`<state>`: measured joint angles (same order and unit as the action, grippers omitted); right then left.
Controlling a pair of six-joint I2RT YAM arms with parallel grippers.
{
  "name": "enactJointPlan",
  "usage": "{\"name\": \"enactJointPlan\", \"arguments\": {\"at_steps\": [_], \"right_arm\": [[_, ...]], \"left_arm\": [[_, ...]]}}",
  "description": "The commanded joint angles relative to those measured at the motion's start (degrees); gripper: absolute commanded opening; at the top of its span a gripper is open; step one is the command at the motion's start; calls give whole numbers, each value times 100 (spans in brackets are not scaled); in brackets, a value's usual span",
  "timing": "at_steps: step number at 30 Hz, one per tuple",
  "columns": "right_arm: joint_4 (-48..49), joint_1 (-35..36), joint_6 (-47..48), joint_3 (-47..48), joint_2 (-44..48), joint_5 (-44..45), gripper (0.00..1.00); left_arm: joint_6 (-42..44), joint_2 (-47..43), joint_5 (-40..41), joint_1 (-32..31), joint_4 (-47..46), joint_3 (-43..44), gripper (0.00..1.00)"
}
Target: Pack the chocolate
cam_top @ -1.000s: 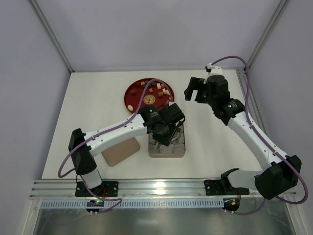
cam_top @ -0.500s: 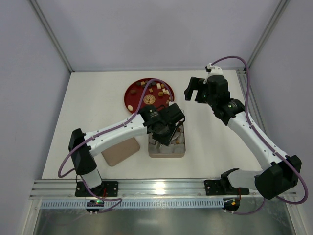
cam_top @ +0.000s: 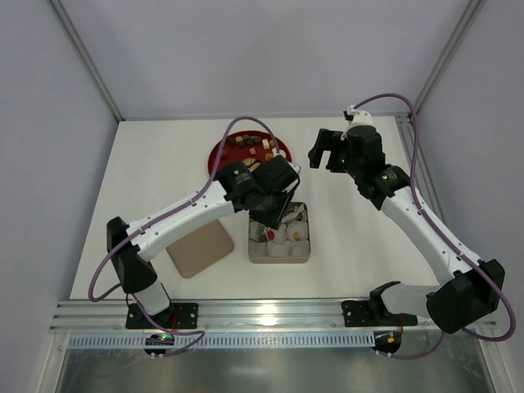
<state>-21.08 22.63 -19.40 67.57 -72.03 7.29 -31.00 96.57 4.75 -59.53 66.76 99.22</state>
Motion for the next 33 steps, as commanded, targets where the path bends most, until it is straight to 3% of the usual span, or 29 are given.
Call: {"name": "enactJointPlan", "arguments": {"at_steps": [1, 6, 13, 20, 33], "right_arm": [[183, -31, 24, 63, 31, -105, 100], [183, -31, -20, 90, 5, -245, 100], [201, -31, -55, 81, -4, -403, 100], [192, -31, -73, 63, 40, -482, 100], [192, -31, -73, 72, 40, -491, 100]], "left_arm": [[173, -516, -71, 791, -49, 352, 35], [402, -588, -107, 2504, -365, 492, 37], [429, 247, 632, 4683, -1041, 607, 38], [252, 1415, 859, 5398, -1894, 607, 38], [437, 3094, 738, 5864, -1755, 1468, 43]]}}
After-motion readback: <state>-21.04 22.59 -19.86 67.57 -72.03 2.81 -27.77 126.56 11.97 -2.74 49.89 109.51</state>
